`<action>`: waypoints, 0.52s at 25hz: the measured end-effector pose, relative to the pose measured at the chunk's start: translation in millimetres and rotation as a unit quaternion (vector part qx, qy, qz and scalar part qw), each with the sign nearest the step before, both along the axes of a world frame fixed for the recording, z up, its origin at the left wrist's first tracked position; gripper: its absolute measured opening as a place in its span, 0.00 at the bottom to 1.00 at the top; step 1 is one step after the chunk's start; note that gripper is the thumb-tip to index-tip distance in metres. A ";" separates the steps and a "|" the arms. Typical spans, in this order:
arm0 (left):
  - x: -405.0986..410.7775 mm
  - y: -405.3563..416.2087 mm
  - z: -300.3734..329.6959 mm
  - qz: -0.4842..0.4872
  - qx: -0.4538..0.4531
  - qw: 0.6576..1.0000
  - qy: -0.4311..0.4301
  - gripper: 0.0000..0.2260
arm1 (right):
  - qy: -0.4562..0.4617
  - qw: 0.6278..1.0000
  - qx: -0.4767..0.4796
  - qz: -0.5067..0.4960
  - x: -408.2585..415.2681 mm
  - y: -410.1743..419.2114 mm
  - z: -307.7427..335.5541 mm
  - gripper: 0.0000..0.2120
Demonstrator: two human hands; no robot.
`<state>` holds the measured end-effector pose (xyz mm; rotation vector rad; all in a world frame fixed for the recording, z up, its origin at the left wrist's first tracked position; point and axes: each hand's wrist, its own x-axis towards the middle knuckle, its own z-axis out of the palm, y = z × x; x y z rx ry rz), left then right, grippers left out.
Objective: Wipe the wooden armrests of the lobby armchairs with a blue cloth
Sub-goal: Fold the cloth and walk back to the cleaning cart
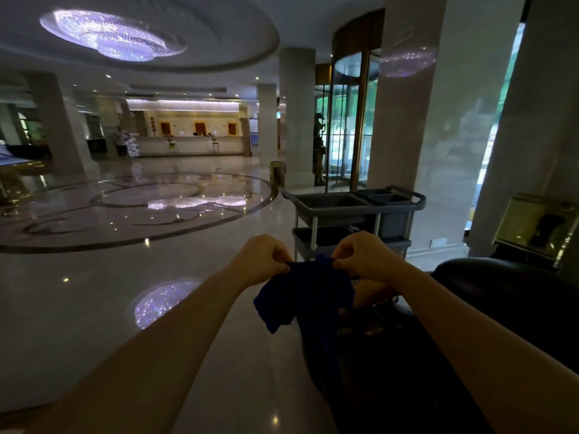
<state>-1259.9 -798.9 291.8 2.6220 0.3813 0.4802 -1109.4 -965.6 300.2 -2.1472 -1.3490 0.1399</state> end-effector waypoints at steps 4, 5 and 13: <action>63.3 96.1 -2.5 0.009 -0.011 1.000 -0.002 0.05 | 0.002 1.000 0.003 0.017 65.9 97.0 -1.6 0.04; 81.7 122.1 -0.5 0.008 -0.018 1.000 -0.002 0.05 | 0.006 1.000 0.003 0.016 85.8 123.5 0.0 0.04; 213.6 297.3 -2.9 0.002 -0.015 1.000 -0.007 0.06 | 0.030 1.000 0.008 -0.002 215.4 298.4 -6.9 0.09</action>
